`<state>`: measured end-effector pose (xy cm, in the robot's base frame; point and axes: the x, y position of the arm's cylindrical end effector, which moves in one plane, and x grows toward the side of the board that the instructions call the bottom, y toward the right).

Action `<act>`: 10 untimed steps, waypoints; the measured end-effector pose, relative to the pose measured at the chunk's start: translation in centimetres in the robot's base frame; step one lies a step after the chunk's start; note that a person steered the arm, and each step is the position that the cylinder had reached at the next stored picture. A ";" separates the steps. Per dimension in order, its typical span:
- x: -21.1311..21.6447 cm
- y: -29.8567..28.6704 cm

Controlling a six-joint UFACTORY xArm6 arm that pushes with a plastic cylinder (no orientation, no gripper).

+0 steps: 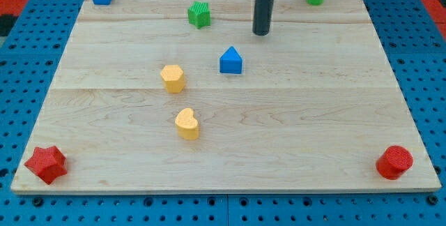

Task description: Push your arm closer to the yellow hexagon

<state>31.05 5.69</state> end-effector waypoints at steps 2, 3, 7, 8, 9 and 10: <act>0.1 -0.3; 0.1 -0.6; 1.5 -5.3; 2.3 -8.0; 2.3 -8.1; 3.0 -10.3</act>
<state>34.00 -4.61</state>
